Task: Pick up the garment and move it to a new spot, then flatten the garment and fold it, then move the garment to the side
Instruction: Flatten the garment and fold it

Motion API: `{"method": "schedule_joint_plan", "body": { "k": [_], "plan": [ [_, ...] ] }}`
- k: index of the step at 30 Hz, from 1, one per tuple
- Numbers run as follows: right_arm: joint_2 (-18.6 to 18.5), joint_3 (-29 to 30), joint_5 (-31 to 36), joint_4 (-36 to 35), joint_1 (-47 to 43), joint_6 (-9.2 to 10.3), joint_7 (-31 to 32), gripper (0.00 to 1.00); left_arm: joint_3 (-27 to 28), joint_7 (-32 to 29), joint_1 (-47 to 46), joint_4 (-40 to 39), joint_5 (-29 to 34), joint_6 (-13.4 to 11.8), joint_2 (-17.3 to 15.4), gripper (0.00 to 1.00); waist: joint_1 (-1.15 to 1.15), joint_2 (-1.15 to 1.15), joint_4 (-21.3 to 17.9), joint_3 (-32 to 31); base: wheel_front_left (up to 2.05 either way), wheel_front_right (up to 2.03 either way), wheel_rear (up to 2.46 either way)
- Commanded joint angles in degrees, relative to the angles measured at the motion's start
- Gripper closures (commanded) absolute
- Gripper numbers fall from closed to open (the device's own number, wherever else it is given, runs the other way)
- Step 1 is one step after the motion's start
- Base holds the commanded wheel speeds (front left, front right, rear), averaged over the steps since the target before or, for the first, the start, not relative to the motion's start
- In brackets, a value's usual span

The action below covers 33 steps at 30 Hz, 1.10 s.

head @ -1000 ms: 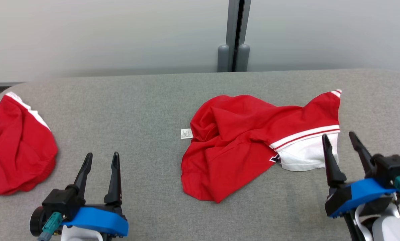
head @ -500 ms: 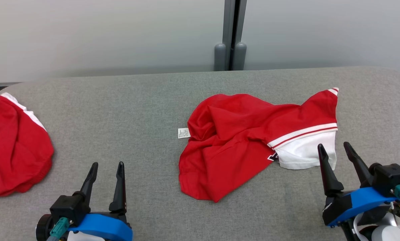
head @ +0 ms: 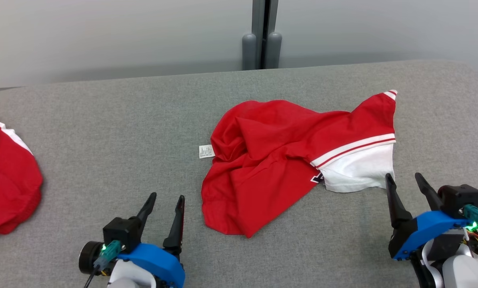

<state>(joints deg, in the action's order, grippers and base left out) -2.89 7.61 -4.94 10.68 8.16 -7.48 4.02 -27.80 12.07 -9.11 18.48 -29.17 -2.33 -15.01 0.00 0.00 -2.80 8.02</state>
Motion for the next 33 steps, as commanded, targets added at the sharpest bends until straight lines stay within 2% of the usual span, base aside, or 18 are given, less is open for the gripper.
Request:
{"method": "schedule_joint_plan", "body": {
  "k": [1, 10, 20, 21, 22, 23, 24, 26, 27, 28, 33],
  "plan": [
    [0.0, 0.29, 0.56, 1.43, 1.38, -0.03, 0.21, 0.0, -0.43, -0.47, -1.56, 1.2, -0.01, 0.65, 0.48, 0.0, 0.0, 0.0, -0.17, 0.29, 0.0, 0.0, 0.0],
    [-0.03, 1.29, 3.77, 13.86, 8.99, -0.03, -0.34, 0.0, -4.0, -5.3, -8.49, 11.43, -0.46, 4.3, 3.72, 0.0, 0.0, 0.0, -1.66, 3.34, 0.0, 0.0, 0.0],
    [-0.04, -1.37, 3.99, 24.79, 16.18, -0.02, -2.9, 0.0, -5.49, -7.65, -13.02, 19.24, -0.71, 5.48, 5.25, 0.0, 0.0, 0.0, -3.07, 6.44, 0.0, 0.0, 0.0],
    [-0.04, -1.58, 3.92, 25.58, 16.62, -0.03, -3.27, 0.0, -5.74, -7.97, -13.14, 19.77, -0.76, 5.81, 5.33, 0.19, 0.0, 0.0, -3.13, 6.56, 0.0, 0.0, 0.0],
    [-0.04, -1.71, 3.76, 26.56, 17.04, -0.02, -3.28, 0.0, -6.06, -8.22, -13.26, 20.28, -0.69, 6.01, 5.4, 0.55, 0.0, 0.0, -3.16, 6.66, 0.0, 0.0, 0.0],
    [-0.03, -1.72, 3.7, 27.33, 17.42, -0.02, -3.68, 0.0, -6.3, -8.44, -13.37, 20.66, -0.75, 6.33, 5.51, 0.69, 0.0, 0.0, -3.15, 6.76, 0.0, 0.0, 0.0],
    [-0.03, -1.82, 3.66, 28.07, 17.78, -0.03, -3.73, 0.2, -6.58, -8.7, -13.37, 21.02, -0.86, 6.54, 5.66, 1.0, 0.0, 0.0, -3.11, 6.83, 0.0, 0.0, 0.0],
    [-0.03, -2.07, 3.46, 29.44, 18.27, -0.02, -4.36, 0.53, -7.13, -9.26, -13.22, 21.71, -1.19, 7.04, 5.89, 1.0, 0.0, 0.0, -2.99, 6.89, 0.0, 0.0, 0.0],
    [-0.02, -2.36, 3.31, 30.0, 18.66, -0.03, -4.83, 0.88, -7.32, -9.4, -13.28, 21.99, -1.32, 7.2, 5.83, 1.0, 0.0, 0.0, -2.93, 6.88, 0.0, 0.0, 0.0],
    [-0.03, -2.45, 3.16, 30.39, 19.03, -0.02, -5.36, 1.0, -7.55, -9.51, -13.29, 22.28, -1.51, 7.49, 5.86, 1.0, 0.0, 0.0, -2.89, 6.83, 0.0, 0.0, 0.0],
    [-0.04, -2.4, -0.58, 30.06, 19.06, -0.03, -7.99, 1.0, -6.38, -6.88, -13.04, 20.88, -3.59, 8.25, 6.54, 1.0, 0.0, 0.0, -2.59, 5.68, 0.0, 0.0, 0.0]
  ]
}}
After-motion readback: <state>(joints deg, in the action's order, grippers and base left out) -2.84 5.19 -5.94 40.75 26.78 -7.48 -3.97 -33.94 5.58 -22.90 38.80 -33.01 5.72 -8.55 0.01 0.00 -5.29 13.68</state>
